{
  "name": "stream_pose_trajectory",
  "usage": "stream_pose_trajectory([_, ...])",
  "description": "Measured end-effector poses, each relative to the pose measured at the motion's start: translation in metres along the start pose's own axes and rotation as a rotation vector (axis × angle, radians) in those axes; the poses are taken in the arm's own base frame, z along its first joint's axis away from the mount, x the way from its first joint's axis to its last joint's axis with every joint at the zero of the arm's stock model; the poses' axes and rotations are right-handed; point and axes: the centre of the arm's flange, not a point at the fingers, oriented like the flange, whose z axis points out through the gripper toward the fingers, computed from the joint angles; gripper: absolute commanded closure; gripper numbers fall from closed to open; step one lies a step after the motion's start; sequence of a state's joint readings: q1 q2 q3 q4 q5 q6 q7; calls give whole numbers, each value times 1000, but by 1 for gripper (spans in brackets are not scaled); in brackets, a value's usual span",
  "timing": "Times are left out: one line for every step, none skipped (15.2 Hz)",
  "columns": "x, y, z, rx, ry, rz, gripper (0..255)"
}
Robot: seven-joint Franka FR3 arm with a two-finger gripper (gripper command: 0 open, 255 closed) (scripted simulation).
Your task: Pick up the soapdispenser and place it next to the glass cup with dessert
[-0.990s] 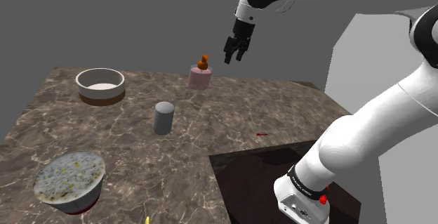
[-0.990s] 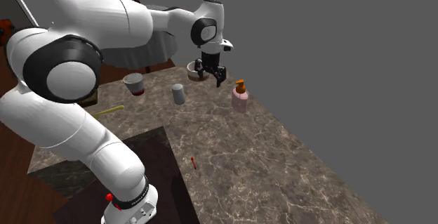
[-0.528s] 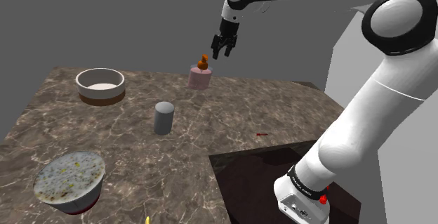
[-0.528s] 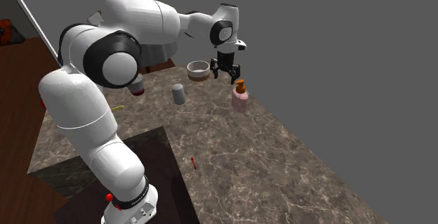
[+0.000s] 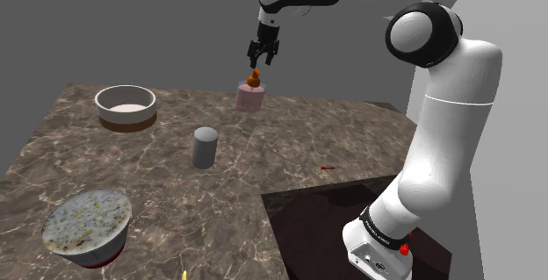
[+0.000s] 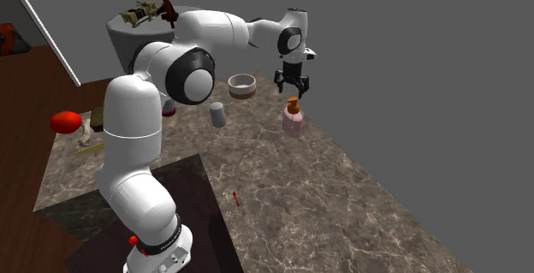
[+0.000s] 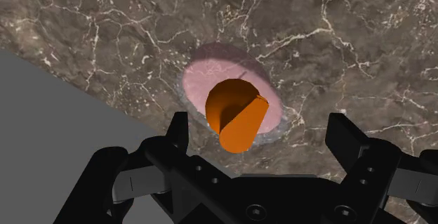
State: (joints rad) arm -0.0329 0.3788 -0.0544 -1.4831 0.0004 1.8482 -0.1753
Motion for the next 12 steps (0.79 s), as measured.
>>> stream_pose_trajectory([12, 3, 4, -5, 2, 1, 0])
stream_pose_trajectory([18, 6, 4, -7, 2, 2, 0])
stream_pose_trajectory([21, 6, 9, -9, 3, 2, 0])
stream_pose_trajectory([23, 7, 14, -9, 3, 2, 0])
stream_pose_trajectory([24, 8, 19, -10, 3, 2, 0])
stream_pose_trajectory([26, 7, 24, -10, 3, 2, 0])
stream_pose_trajectory([25, 8, 30, -10, 3, 2, 0])
stream_pose_trajectory([25, 7, 36, -10, 3, 2, 0])
stream_pose_trajectory([27, 7, 42, -10, 3, 2, 0])
stream_pose_trajectory([26, 8, 46, -10, 3, 2, 0])
stream_pose_trajectory([26, 8, 47, -10, 3, 2, 0])
stream_pose_trajectory([26, 8, 48, -10, 3, 2, 0])
